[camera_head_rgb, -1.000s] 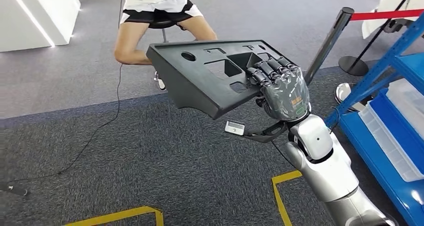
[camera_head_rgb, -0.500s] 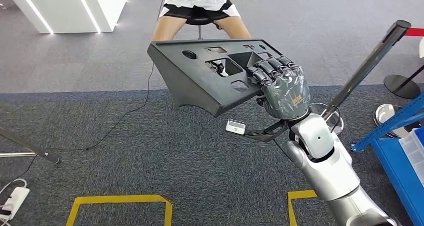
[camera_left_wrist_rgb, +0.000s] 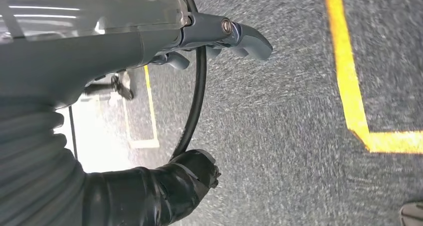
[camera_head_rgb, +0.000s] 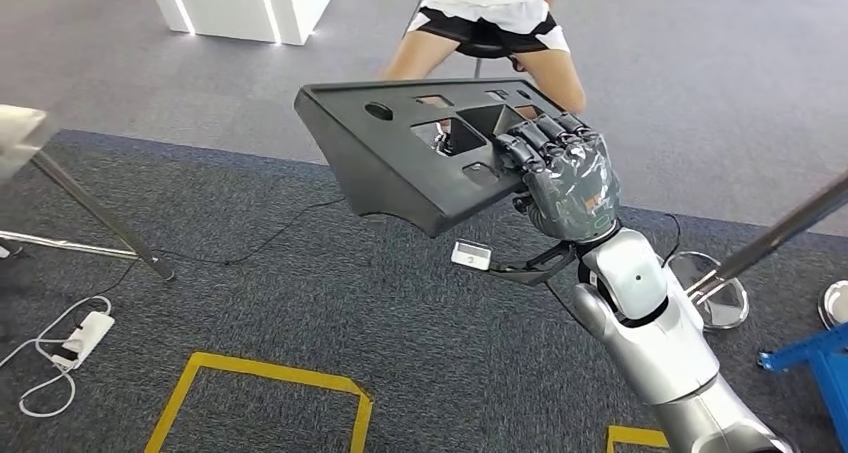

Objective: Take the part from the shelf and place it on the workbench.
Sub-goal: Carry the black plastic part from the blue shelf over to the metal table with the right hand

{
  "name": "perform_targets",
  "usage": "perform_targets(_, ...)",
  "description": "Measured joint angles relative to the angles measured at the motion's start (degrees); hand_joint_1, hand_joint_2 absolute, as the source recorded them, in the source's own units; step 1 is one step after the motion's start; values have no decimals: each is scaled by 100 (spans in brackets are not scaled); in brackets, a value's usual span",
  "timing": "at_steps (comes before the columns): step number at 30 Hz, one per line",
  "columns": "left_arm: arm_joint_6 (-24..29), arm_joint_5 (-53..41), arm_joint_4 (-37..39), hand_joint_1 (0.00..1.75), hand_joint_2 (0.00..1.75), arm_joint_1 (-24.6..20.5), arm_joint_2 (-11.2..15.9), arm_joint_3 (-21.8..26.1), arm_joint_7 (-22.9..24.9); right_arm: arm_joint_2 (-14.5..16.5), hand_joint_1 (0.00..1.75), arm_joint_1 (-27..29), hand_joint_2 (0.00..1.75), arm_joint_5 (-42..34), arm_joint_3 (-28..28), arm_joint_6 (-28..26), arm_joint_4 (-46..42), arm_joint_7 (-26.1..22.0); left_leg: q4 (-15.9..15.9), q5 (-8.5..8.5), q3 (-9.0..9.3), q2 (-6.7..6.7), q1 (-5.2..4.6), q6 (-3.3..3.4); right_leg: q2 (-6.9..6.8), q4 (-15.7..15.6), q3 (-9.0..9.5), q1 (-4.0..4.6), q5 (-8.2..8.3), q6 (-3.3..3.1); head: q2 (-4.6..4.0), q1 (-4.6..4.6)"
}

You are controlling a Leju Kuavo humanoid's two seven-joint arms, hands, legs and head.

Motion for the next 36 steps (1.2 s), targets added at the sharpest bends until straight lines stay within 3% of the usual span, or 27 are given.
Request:
perform_targets(2,-2,-1,0,0,175,3,0,8,2,0,175,-4,175,-17,0,20,4,0,58,-29,1,-166,-3,-8,69,-548,188,-5,437,-19,0,1)
perform_targets(4,-10,-3,0,0,175,4,-2,25,9,-1,175,-21,175,-44,0,41,3,0,126,-62,-39,-315,2,-42,321,-1187,450,-20,705,-46,0,-1)
perform_targets(6,-22,-7,0,0,175,4,-4,47,18,-3,175,-32,175,-58,0,55,1,-1,159,-59,-108,-448,40,-111,458,-1414,544,-4,707,-67,0,-1)
perform_targets(8,-34,-12,0,0,175,18,-8,65,26,-2,175,-51,175,-62,0,61,-1,-4,147,-44,-143,-542,71,-190,325,-1496,590,5,725,-106,0,-1)
perform_targets(10,-42,-15,0,0,175,27,-12,76,32,1,175,-83,175,-67,0,63,1,-8,307,-140,-222,-311,55,-251,175,-1610,683,-18,752,-150,0,-15)
perform_targets(12,-44,-15,0,0,175,8,-8,83,36,2,175,-114,175,-76,0,68,3,-9,855,-389,-500,56,65,-303,16,-1675,763,-11,738,-189,0,-31)
perform_targets(14,-56,-15,0,0,175,-4,-4,85,39,3,175,-120,175,-83,1,74,5,-9,1425,-556,-828,192,113,-343,-162,-1680,809,0,688,-208,0,-34)
perform_targets(15,-65,-15,0,0,175,2,-5,85,39,5,175,-115,175,-84,3,77,7,-9,1477,-507,-877,224,136,-358,-248,-1677,832,0,660,-199,0,-34)
perform_targets(16,-73,-15,0,0,175,10,-7,85,40,7,175,-112,175,-85,4,79,8,-9,1326,-369,-817,258,159,-371,-329,-1674,860,-3,631,-184,0,-35)
perform_targets(18,-79,-15,0,0,175,21,-9,85,43,10,175,-117,175,-87,7,80,7,-9,634,-44,-470,467,169,-374,-473,-1672,930,-4,563,-136,0,-36)
perform_targets(20,-80,-16,0,0,175,14,-9,85,42,9,175,-130,175,-89,7,79,7,-9,163,39,-216,653,117,-321,-596,-1679,996,8,495,-59,0,-32)
perform_targets(21,-81,-17,0,0,175,12,-9,85,40,10,175,-134,175,-90,7,78,7,-9,102,-8,-186,662,84,-280,-653,-1671,1033,9,479,-15,0,-31)
perform_targets(23,-86,-17,0,0,175,19,-3,86,40,10,175,-137,175,-91,7,78,7,-9,65,-47,-118,497,62,-185,-723,-1577,1081,-29,477,68,0,-29)
perform_targets(25,-88,-17,0,0,175,26,8,88,41,13,175,-142,175,-91,8,78,6,-10,24,-97,23,355,58,-93,-551,-1243,976,-83,453,107,0,-25)
perform_targets(28,-93,-17,0,0,175,5,13,92,42,13,175,-146,175,-97,9,78,10,-10,9,-178,166,155,51,-6,-113,-310,339,-78,116,95,0,-11)
perform_targets(30,-95,-17,0,0,175,3,13,95,40,11,175,-122,175,-99,9,80,23,-10,13,-249,247,-18,37,7,-26,-7,-44,-50,-66,79,0,-10)
perform_targets(31,-97,-17,0,0,175,8,13,96,40,11,175,-114,175,-101,9,85,29,-10,15,-290,300,-106,30,6,-7,-107,-110,-37,-10,62,0,-11)
perform_targets(32,-102,-17,0,0,175,15,13,96,39,11,175,-112,175,-103,9,93,34,-10,18,-338,365,-190,25,-2,32,-370,-95,-26,180,38,0,-10)
perform_targets(34,-109,-17,2,0,175,34,7,96,39,9,175,-115,175,-110,9,111,42,-9,33,-438,455,-336,30,-33,265,-1078,17,-6,797,-6,0,-12)
perform_targets(36,-110,-17,5,0,175,33,-4,97,40,7,175,-124,175,-119,11,131,50,-13,40,-510,477,-470,46,-89,426,-1483,96,23,1142,-45,0,-8)
